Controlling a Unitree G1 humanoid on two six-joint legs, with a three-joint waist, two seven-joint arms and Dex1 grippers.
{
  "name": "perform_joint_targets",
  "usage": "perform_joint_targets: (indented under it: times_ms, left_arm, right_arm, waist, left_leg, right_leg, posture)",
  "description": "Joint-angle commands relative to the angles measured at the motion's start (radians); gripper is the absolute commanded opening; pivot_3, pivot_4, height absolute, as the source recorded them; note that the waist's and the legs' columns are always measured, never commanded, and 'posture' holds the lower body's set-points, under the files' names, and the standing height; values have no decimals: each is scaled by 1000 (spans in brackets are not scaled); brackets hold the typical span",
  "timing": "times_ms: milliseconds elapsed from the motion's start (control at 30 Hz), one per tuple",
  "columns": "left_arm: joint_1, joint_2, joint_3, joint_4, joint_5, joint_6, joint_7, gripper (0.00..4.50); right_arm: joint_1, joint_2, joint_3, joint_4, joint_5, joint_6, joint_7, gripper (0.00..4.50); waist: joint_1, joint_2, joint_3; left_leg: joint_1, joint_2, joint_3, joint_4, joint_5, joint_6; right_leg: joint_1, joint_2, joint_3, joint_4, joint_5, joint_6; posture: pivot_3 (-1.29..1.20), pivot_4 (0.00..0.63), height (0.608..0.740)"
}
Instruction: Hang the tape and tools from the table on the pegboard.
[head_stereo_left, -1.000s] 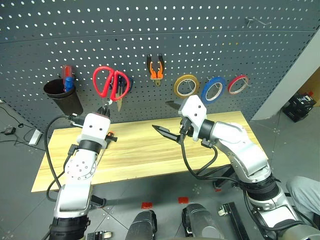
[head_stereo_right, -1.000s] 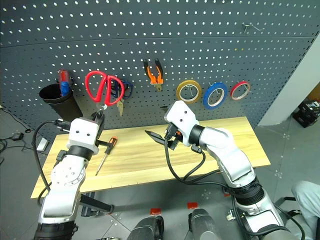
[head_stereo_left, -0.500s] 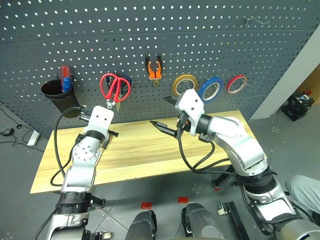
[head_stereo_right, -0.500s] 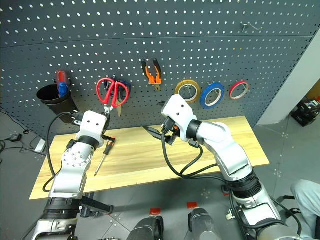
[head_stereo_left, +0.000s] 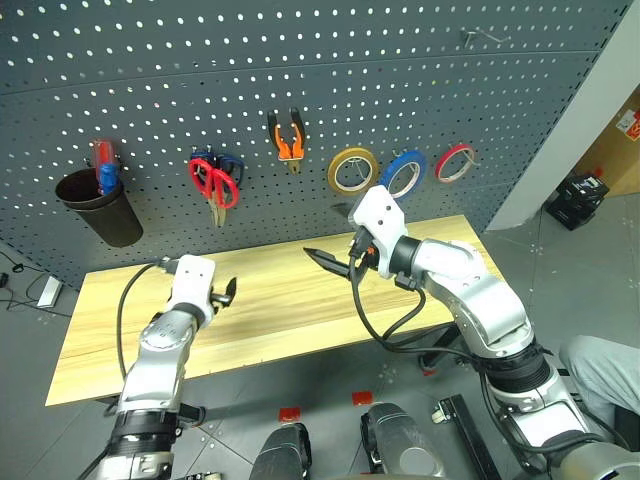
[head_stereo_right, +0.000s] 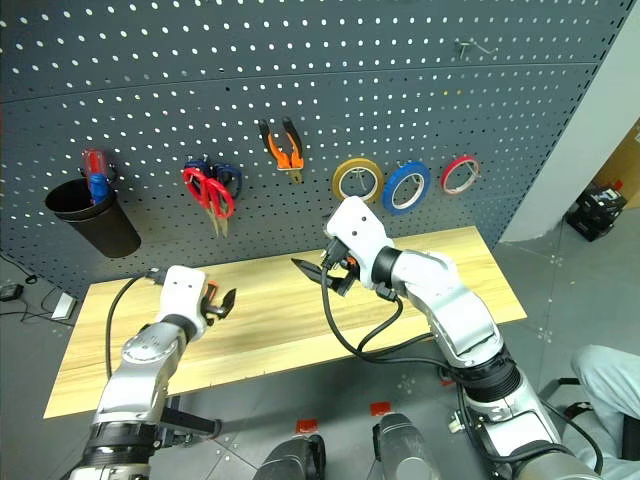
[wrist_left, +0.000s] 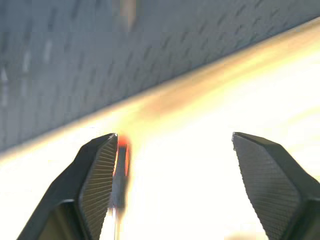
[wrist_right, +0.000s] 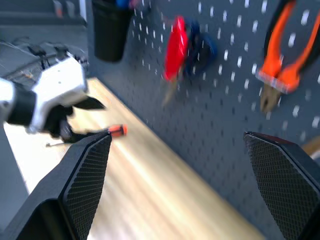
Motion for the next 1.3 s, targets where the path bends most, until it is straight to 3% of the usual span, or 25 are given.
perform_joint_targets:
  times_ms: [33,67,167,367,533,633,833,933,1067,1267,1300]
  left_arm:
    - [-13,59,107,-6,-95,94,-52,3797]
    - [-21,77,119,20,-99,95,-58,3797]
    - [-69,130,113,120,-101,88,-99,4458]
    - [-195,182,68,312,-105,120,-176,4458]
    - [-354,198,16,554,-78,75,-222,4458]
    - [-428,203,-2,672,-62,31,-231,4458]
    - [-557,205,-30,896,-26,-56,-237,4458]
    - [-607,209,-34,980,-9,-94,-231,3809]
    - [-624,217,-55,1018,10,-133,-263,2498]
    - [-554,268,-23,953,-13,-190,-309,557]
    - [-528,277,-19,919,-17,-197,-318,511]
  right_arm:
    - [-37,49,31,-96,30,179,-47,4500]
    - [-46,67,36,-104,35,212,-56,4500]
    - [-79,115,54,-97,39,286,-81,4500]
    - [-158,185,70,-83,70,414,-113,4500]
    - [-195,237,93,-84,96,472,-131,4500]
    - [-198,250,98,-104,113,506,-140,4500]
    - [-194,257,100,-128,135,556,-161,4500]
    - [-191,258,101,-136,146,573,-173,4500]
    - [-189,252,102,-136,152,577,-175,4500]
    - [-198,192,151,-115,124,435,-148,4500]
    - [-194,178,165,-110,113,397,-143,4500]
  waist:
    - [2,2,2]
    - [4,3,3]
    - [9,9,9]
    - [34,8,72]
    - [45,3,120]
    - [48,-1,142]
    - [49,-4,180]
    - [48,-4,190]
    - [46,-4,193]
    - [38,-5,192]
    - [37,-5,192]
  left_leg:
    - [0,0,0,0,0,0]
    - [0,0,-1,0,0,0]
    - [1,0,0,1,0,0]
    - [3,0,1,0,0,2]
    - [-6,2,4,0,-2,5]
    - [-16,2,6,0,-3,6]
    - [-21,2,11,1,-6,10]
    - [-22,2,11,1,-6,10]
    - [-22,2,11,1,-6,10]
    - [-22,2,11,1,-6,10]
    - [-22,2,11,1,-6,10]
  right_leg:
    - [0,0,0,0,0,1]
    - [0,0,0,0,-1,1]
    - [1,0,0,-3,-3,4]
    - [1,-1,0,-10,1,1]
    - [-4,-2,0,-8,2,-1]
    - [-15,-2,2,-8,3,-1]
    - [-19,-3,4,-11,2,-1]
    - [-21,-4,4,-10,2,-1]
    - [-21,-4,4,-10,2,-1]
    - [-21,-3,3,-10,2,-1]
    - [-21,-3,3,-10,2,-1]
  posture:
    - [-267,191,740]
    - [-266,198,740]
    - [-262,237,740]
    - [-267,354,740]
    - [-274,425,740]
    - [-283,451,740]
    - [-313,481,740]
    - [-320,478,740]
    - [-320,461,740]
    - [-291,390,740]
    - [-283,375,740]
